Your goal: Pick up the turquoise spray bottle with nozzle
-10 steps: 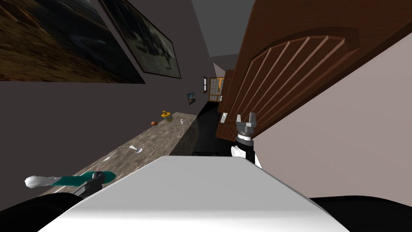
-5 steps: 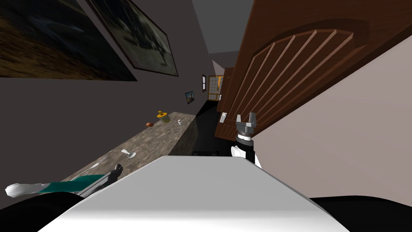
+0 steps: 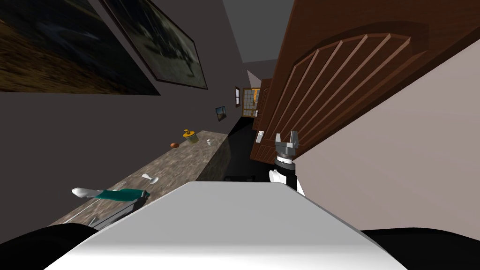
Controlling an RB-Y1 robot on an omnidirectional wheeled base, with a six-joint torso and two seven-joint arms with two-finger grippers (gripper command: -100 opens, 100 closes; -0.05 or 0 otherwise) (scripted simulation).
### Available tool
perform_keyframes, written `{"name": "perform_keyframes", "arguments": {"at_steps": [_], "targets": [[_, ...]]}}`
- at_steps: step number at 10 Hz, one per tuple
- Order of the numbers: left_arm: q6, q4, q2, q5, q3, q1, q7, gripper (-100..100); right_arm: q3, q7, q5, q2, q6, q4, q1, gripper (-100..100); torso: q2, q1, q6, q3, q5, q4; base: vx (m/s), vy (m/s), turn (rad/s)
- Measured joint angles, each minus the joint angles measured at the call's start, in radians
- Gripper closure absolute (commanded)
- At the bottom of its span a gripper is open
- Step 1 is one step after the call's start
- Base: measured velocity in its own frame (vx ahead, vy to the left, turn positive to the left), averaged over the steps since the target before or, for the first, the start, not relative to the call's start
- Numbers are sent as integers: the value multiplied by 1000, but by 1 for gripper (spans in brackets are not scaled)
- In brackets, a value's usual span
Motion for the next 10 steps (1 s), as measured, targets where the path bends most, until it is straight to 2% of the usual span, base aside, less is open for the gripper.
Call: {"name": "perform_keyframes", "arguments": {"at_steps": [2, 3, 7, 8, 9, 10], "targets": [[2, 1, 2, -53, 2, 2, 4, -100, 0, 0, 0, 0, 0, 0, 0, 0, 1, 0, -1, 0, 0, 0, 0, 0, 0], [2, 0, 2, -55, 2, 2, 3, 100, 0, 0, 0, 0, 0, 0, 0, 0, 1, 0, -1, 0, 0, 0, 2, -3, -17], [2, 0, 1, -54, 2, 1, 5, 100, 0, 0, 0, 0, 0, 0, 0, 0, 1, 0, -1, 0, -1, -1, 0, 1, 6], [2, 0, 1, -54, 2, 1, 5, 0, 0, 0, 0, 0, 0, 0, 0, 0, 0, 0, 0, 0, -1, -1, 0, 0, 0], [2, 0, 1, -54, 2, 1, 5, 100, 0, 0, 0, 0, 0, 0, 0, 0, 0, 0, 0, 0, -1, -1, 0, 0, 0], [2, 0, 1, -54, 2, 1, 5, 0, 0, 0, 0, 0, 0, 0, 0, 0, 0, -1, 0, 0, -1, -1, 0, 0, 0]]}}
